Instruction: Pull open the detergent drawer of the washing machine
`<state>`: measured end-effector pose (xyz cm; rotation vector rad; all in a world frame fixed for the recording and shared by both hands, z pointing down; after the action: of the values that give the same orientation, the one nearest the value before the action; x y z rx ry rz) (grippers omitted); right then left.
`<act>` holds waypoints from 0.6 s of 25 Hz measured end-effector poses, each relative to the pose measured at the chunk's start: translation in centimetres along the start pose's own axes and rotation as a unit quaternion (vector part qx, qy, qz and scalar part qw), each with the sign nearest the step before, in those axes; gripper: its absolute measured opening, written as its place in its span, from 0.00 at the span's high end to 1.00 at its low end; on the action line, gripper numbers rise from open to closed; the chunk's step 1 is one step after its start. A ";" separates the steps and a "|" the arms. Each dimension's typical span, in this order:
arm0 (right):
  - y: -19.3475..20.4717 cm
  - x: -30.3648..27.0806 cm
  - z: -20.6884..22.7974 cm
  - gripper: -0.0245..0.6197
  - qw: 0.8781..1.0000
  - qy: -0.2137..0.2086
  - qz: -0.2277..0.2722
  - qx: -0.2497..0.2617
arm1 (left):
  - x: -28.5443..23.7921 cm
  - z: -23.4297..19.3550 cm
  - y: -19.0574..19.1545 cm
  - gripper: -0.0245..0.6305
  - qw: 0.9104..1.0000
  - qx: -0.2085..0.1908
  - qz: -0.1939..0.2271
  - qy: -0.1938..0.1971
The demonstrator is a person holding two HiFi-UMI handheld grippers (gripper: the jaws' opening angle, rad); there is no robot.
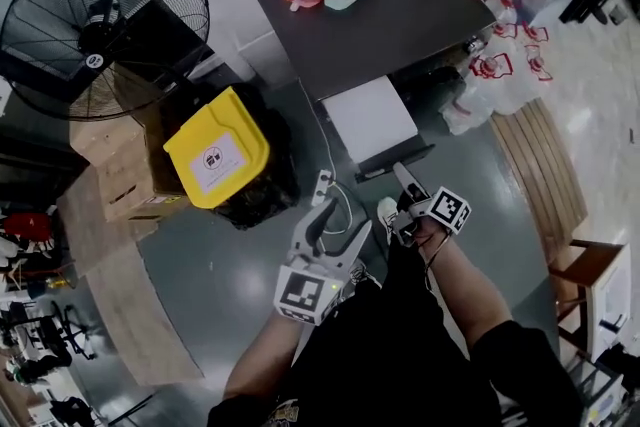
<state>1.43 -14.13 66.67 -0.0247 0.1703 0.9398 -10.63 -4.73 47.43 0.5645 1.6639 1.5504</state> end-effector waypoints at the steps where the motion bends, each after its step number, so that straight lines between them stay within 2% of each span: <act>1: 0.3 0.4 -0.6 0.28 1.000 -0.004 -0.004 0.018 | 0.4 0.1 -0.1 0.59 1.000 0.001 0.001 0.001; 4: 1.2 1.7 -2.9 0.33 0.997 -0.004 -0.014 0.080 | 1.6 0.8 -0.6 0.59 1.000 0.008 0.004 0.009; 7: 1.9 3.2 -6.5 0.46 0.989 -0.029 -0.022 0.144 | 2.5 1.4 -0.6 0.59 1.000 -0.006 0.019 0.016; 8: 2.0 3.7 -7.9 0.51 0.985 -0.037 -0.022 0.170 | 2.8 1.5 -0.7 0.59 1.000 -0.010 0.023 0.018; 10: 2.1 5.0 -10.1 0.72 0.973 -0.033 -0.014 0.228 | 3.2 1.7 -1.0 0.59 0.999 -0.014 0.030 0.019; 12: 2.1 6.4 -12.3 0.96 0.955 -0.023 -0.004 0.296 | 3.5 1.9 -1.5 0.61 0.999 -0.012 0.036 0.016; 15: 2.7 8.4 -15.9 0.96 0.911 -0.023 -0.006 0.412 | 4.0 2.7 -2.6 0.67 0.999 -0.006 0.041 0.013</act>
<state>2.01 -7.30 49.77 0.7768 0.5121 0.7960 -10.40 -0.43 44.05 0.6158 1.6684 1.6327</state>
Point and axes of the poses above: the fingertips, and each gripper's own axes: x backward along the fingers, z to its right, y out of its underside, the point moved 1 cm from there along x, backward along the fingers, and after that the axes turned 10 degrees about -x, right-handed, at the moved point
